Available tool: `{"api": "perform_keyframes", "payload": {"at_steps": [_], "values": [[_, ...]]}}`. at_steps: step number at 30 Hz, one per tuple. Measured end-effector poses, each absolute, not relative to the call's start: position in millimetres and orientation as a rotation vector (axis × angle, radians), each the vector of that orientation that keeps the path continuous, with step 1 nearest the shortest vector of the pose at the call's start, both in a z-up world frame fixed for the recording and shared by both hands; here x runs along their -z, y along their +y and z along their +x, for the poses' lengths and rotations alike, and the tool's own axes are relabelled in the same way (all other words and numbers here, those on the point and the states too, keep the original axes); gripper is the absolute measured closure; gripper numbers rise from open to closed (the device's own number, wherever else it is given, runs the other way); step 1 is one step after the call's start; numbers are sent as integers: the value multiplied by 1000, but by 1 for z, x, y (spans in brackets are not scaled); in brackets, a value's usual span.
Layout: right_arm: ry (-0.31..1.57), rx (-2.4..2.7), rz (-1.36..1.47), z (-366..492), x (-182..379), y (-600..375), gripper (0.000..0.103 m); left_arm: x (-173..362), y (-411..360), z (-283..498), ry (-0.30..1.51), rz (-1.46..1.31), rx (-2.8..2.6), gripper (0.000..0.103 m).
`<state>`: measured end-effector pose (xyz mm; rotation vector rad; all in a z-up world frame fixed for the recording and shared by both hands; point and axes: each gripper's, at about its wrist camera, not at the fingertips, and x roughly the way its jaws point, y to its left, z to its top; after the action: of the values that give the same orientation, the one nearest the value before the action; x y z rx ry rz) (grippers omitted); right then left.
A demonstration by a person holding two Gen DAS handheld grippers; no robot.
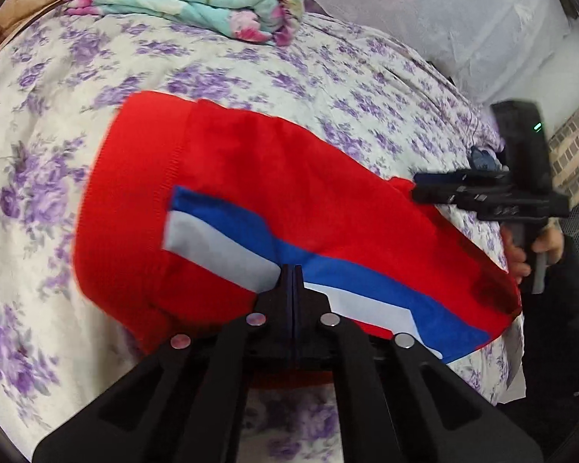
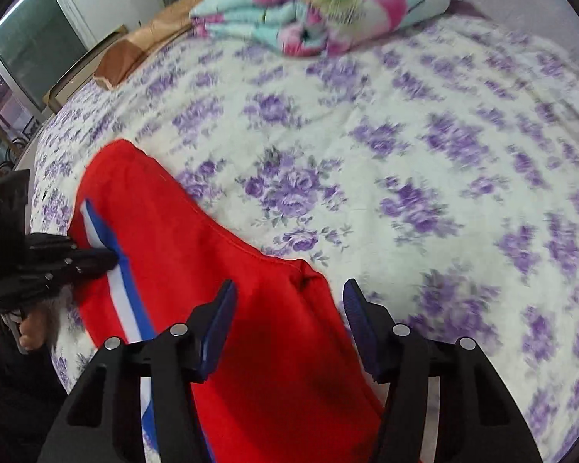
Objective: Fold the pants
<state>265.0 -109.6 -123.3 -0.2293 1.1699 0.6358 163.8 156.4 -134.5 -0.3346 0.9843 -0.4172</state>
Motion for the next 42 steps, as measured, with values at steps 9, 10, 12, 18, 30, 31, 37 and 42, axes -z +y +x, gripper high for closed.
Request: {"api": "perform_keyframes", "payload": {"at_steps": [9, 10, 12, 18, 30, 31, 37, 42], "values": [[1184, -579, -194, 292, 130, -96, 99, 129, 162, 165, 1014, -264, 271, 101], [1205, -576, -214, 294, 139, -92, 99, 128, 163, 167, 1027, -275, 264, 101], [1193, -600, -222, 296, 143, -91, 99, 116, 156, 166, 1037, -240, 228, 102], [1226, -620, -186, 302, 141, -98, 98, 80, 78, 177, 1038, -219, 466, 101], [1161, -495, -51, 209, 85, -182, 84, 144, 22, 244, 1161, -234, 483, 101], [1160, -526, -45, 191, 86, -178, 84, 144, 21, 243, 1153, -229, 480, 101], [1088, -534, -37, 125, 116, -124, 89, 140, 18, 236, 1122, -187, 475, 101], [1172, -470, -14, 120, 156, -107, 89, 142, 26, 237, 1135, -216, 519, 102]]}}
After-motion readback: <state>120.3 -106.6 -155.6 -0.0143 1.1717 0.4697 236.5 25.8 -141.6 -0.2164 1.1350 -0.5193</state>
